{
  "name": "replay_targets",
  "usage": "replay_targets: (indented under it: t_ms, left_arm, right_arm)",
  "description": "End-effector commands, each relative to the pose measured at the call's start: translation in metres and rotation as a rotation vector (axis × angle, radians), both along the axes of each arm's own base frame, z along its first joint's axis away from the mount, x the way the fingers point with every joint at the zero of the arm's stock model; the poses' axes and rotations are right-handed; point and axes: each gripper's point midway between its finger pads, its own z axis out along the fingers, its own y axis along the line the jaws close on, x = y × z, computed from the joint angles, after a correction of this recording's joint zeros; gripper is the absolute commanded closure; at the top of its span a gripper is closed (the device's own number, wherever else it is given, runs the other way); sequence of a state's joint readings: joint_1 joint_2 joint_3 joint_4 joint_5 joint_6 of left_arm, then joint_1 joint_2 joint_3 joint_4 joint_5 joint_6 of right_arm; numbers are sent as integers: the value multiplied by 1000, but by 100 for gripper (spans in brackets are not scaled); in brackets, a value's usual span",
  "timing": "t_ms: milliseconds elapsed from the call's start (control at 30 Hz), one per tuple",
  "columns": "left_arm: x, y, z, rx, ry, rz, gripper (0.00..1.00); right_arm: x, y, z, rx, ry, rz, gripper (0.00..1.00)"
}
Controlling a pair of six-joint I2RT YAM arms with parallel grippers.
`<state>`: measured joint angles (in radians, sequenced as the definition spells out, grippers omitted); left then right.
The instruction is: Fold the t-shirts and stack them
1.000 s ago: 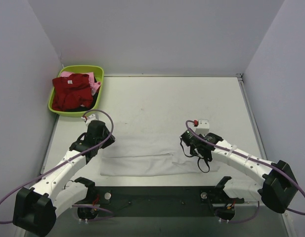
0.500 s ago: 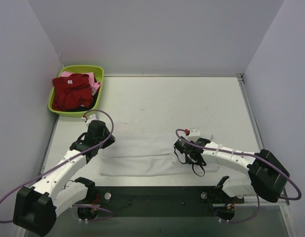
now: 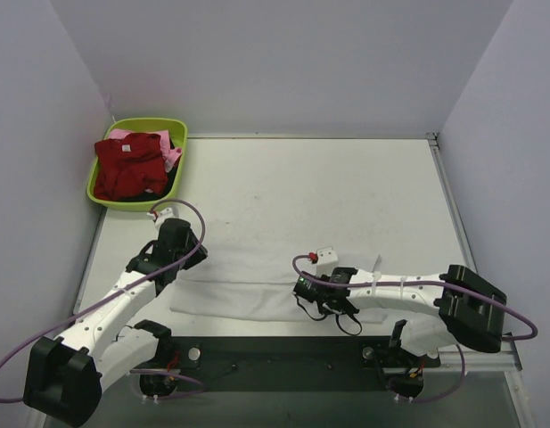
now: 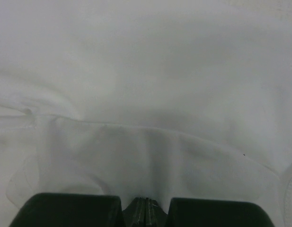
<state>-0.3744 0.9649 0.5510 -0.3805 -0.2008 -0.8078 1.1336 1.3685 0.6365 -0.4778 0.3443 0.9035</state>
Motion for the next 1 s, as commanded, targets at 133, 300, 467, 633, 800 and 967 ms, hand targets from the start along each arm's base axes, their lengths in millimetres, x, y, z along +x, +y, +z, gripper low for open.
replay_targets:
  t_ms: [133, 300, 467, 633, 800, 967]
  left_arm:
    - [6, -5, 8, -24, -46, -8, 62]
    - [7, -8, 20, -32, -61, -25, 63]
    - [5, -17, 55, -81, -140, -81, 61]
    - [-2, -18, 85, -85, -171, -127, 5]
    - [-7, -13, 95, -64, -192, -133, 4]
    - [-9, -12, 92, -62, -186, -132, 4]
  right_arm:
    - [13, -19, 41, -65, -129, -65, 100]
    - [50, -41, 66, -48, -202, -195, 100]
    - [76, -33, 50, 124, -179, -286, 100]
    - [96, 1, 46, 406, -188, -296, 35]
    - [106, 12, 67, 455, -219, -298, 9]
    - [112, 11, 75, 496, -276, -329, 6]
